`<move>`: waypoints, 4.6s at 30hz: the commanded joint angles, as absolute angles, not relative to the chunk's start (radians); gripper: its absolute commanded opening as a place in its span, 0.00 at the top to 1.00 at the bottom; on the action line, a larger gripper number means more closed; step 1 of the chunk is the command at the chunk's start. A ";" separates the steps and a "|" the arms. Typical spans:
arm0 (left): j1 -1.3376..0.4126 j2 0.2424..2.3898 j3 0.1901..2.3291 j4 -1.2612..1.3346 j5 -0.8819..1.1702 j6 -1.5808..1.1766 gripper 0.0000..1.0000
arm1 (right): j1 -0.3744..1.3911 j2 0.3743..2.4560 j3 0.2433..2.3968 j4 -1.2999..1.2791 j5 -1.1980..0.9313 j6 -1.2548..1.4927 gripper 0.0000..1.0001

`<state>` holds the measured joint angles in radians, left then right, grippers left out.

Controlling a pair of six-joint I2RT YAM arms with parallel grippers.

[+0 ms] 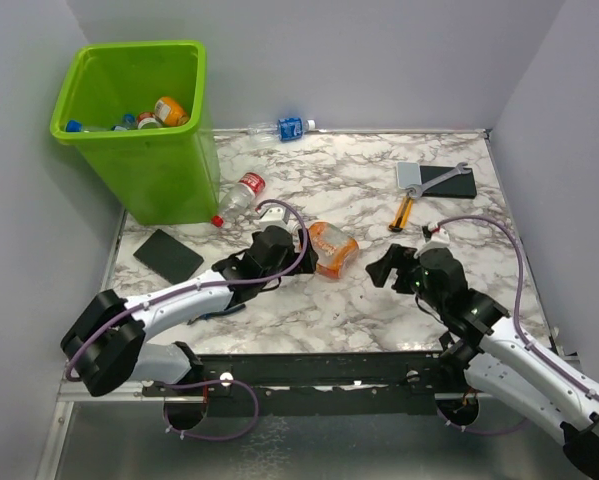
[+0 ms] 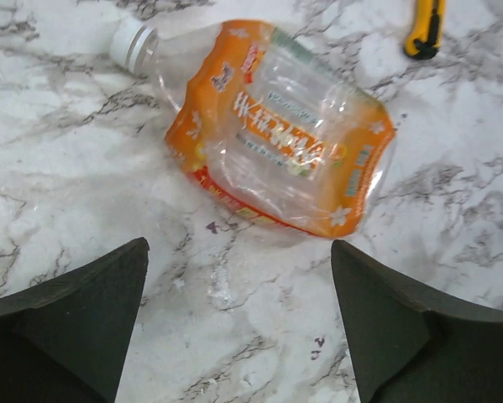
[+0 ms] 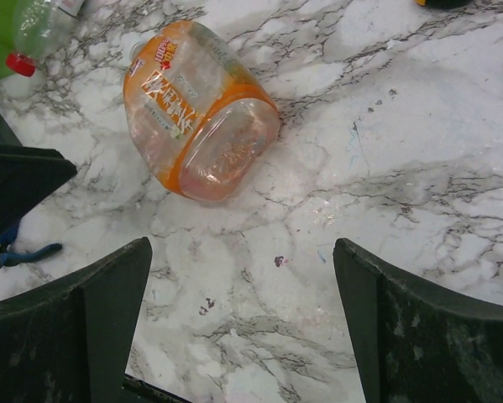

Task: Put the plastic bottles in the bin
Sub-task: Move the plastic bottle to the center of the board, then pick up the plastic bottle at the center of the board.

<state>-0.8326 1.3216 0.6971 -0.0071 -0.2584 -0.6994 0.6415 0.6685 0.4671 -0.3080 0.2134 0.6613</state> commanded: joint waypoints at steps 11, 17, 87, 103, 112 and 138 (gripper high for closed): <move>-0.834 1.298 0.687 0.019 -0.291 -0.734 0.07 | 0.634 0.856 0.484 -0.153 0.133 0.638 0.06; -0.834 1.307 0.657 0.037 -0.324 -0.774 0.07 | 0.476 1.109 0.576 0.027 0.012 0.577 0.05; -0.834 1.063 0.392 0.190 -0.232 -0.868 0.12 | 0.455 1.472 0.618 0.212 -0.259 0.504 0.23; -0.835 1.347 0.470 0.277 -0.119 -0.889 0.16 | 0.457 1.419 0.385 0.416 -0.365 0.739 0.56; -0.835 1.230 0.414 0.332 -0.195 -0.915 0.11 | 0.457 1.324 0.352 0.418 -0.337 0.743 0.99; -0.807 1.176 0.621 0.541 -0.029 -0.771 0.02 | 0.457 0.689 0.116 0.526 -0.406 0.613 0.99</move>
<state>-0.8146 1.1343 0.5701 0.4725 -0.1318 -0.7910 0.4511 0.7078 0.1310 0.5056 -0.3595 0.6342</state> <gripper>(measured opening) 0.985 0.063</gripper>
